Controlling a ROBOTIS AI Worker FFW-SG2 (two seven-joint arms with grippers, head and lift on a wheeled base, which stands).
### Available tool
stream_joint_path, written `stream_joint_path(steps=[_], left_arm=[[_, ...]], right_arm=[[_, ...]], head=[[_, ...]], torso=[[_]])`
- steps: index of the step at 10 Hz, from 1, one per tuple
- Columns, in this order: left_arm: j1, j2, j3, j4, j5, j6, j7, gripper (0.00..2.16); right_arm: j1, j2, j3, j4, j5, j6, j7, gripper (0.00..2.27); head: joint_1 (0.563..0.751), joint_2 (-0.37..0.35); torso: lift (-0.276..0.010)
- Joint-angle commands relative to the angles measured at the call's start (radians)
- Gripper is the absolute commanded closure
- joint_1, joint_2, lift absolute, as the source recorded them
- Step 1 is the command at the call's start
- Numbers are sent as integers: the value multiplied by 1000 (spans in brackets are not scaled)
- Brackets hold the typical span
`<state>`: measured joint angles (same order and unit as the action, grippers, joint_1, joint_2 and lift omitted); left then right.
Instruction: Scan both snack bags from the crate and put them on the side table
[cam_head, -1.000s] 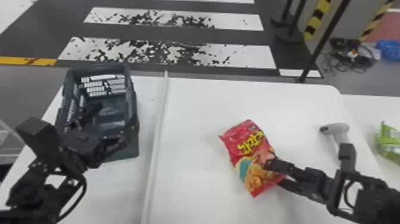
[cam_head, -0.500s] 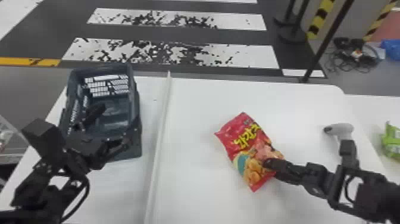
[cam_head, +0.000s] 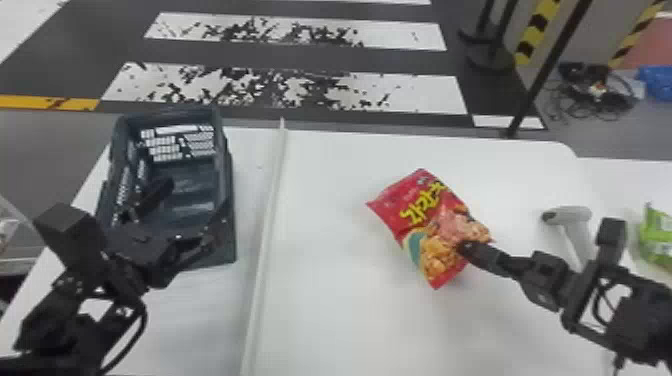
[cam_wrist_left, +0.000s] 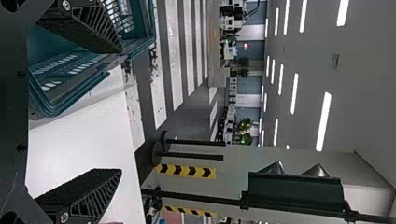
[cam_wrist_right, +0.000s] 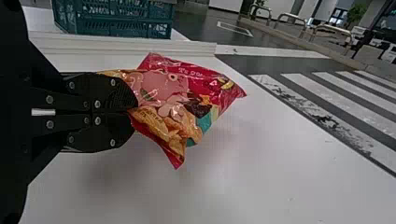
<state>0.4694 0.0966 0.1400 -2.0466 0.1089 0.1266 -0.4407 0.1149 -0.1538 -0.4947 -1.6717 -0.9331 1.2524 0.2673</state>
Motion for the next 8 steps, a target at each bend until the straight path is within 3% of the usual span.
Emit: stream_joint_path(steps=[1, 4, 8], left_arm=[[3, 0, 3, -3, 0, -1, -1, 87], [3, 0, 4, -6, 0, -1, -1, 87], [1, 3, 6, -3, 0, 2, -3, 87]], right_arm=[[25, 2, 5, -137, 69, -72, -14, 2256], [104, -15, 185, -414, 491, -305, -68, 2256], [195, -113, 527, -436, 1076, -618, -168, 2256]], head=[[695, -45], [695, -92], [695, -92]], torso=[[-87], [-87], [-87]])
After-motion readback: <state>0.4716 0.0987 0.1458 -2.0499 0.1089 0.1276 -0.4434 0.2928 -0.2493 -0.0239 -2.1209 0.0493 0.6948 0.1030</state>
